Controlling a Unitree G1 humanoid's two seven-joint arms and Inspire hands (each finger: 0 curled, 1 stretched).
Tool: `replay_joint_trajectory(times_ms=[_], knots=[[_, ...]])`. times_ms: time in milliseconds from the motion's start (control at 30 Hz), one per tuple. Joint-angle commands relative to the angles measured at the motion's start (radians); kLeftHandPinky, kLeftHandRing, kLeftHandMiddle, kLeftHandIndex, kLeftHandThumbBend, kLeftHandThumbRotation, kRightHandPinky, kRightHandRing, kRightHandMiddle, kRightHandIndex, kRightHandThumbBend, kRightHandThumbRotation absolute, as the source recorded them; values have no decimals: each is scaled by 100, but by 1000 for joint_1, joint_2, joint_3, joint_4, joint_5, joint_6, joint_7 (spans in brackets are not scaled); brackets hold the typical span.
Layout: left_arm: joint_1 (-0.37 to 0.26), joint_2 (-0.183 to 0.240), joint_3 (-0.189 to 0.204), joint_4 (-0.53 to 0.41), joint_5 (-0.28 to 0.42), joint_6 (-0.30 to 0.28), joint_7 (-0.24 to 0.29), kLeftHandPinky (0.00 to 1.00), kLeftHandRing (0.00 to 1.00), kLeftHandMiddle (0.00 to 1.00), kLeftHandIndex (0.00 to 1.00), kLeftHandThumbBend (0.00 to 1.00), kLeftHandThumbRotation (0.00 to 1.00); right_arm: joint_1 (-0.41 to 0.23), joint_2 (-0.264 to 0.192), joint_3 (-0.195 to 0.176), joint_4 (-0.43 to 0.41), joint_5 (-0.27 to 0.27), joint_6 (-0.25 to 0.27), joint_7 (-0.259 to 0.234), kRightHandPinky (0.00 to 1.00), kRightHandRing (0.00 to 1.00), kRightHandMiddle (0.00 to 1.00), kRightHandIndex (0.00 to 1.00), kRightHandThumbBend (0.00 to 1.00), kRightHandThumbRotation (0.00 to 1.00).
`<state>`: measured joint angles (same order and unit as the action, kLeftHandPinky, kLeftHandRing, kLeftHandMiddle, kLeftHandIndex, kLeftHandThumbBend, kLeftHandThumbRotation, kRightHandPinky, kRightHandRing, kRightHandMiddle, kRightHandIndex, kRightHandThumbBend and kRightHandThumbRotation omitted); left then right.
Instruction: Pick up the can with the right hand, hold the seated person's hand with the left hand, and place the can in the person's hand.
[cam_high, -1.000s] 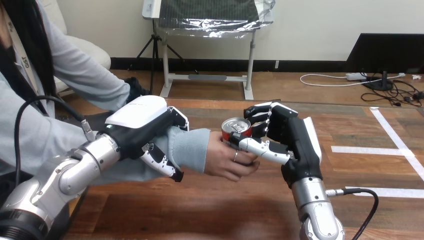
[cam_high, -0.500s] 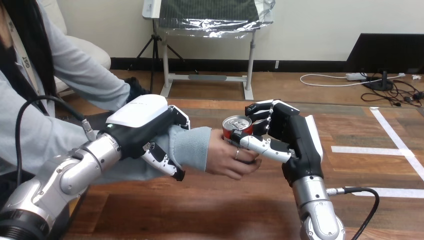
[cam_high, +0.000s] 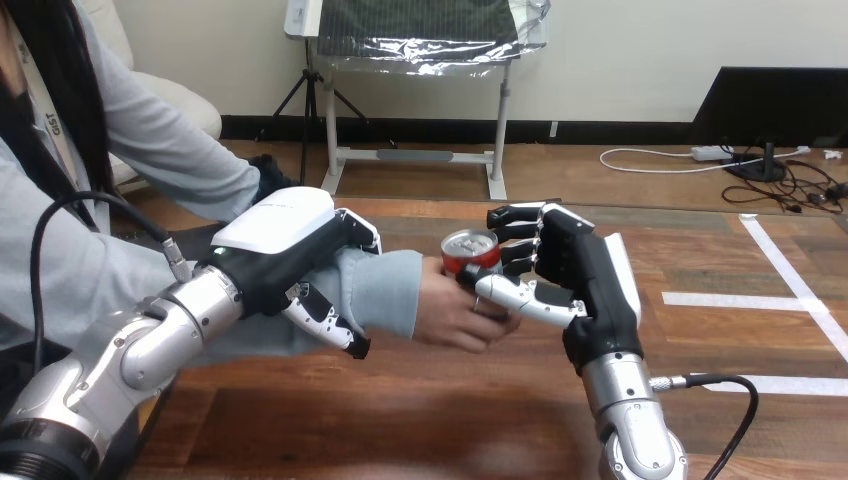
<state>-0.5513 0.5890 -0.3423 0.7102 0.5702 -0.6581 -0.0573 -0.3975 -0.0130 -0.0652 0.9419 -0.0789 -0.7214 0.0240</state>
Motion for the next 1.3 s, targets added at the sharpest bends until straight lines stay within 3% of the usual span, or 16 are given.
replay_joint_trajectory(times_ms=[0, 200, 233, 367, 633, 900, 1033, 1133, 1267], knots=[[-37, -24, 8, 3, 8, -14, 44, 55, 61, 65, 68, 99, 22, -63, -13, 25, -55, -12, 6, 12, 70, 76, 77, 79, 92, 19], [-29, -21, 4, 4, 32, -9, 69, 62, 69, 74, 79, 100, 31, -59, -25, 36, -66, -22, 22, 9, 81, 84, 84, 87, 95, 27], [-28, -20, 3, 2, 36, -8, 74, 68, 74, 77, 82, 100, 33, -59, -26, 37, -66, -24, 23, 7, 84, 85, 85, 89, 97, 30], [-24, -19, 1, 13, 51, -37, 108, 76, 80, 82, 87, 100, 37, -57, -35, 44, -69, -34, 24, 5, 87, 87, 87, 92, 99, 35], [-8, -19, 6, -7, 59, -27, 105, 88, 91, 92, 95, 100, 45, -51, -54, 60, -80, -54, 40, 6, 91, 91, 91, 97, 100, 46], [12, -26, 16, -10, 53, -46, 133, 92, 96, 98, 99, 100, 50, -45, -65, 65, -85, -44, 42, 33, 93, 94, 93, 100, 100, 54], [21, -26, 14, -15, 61, -48, 150, 92, 97, 99, 100, 100, 52, -42, -72, 71, -85, -64, 33, 15, 93, 94, 93, 100, 100, 57], [22, -30, 11, -4, 63, -60, 170, 92, 97, 100, 100, 100, 54, -39, -72, 69, -89, -47, 36, 39, 93, 95, 94, 100, 100, 59], [33, -33, 11, -3, 65, -67, 192, 92, 98, 100, 100, 100, 57, -31, -80, 80, -95, -73, 26, 20, 94, 95, 95, 100, 100, 61]])
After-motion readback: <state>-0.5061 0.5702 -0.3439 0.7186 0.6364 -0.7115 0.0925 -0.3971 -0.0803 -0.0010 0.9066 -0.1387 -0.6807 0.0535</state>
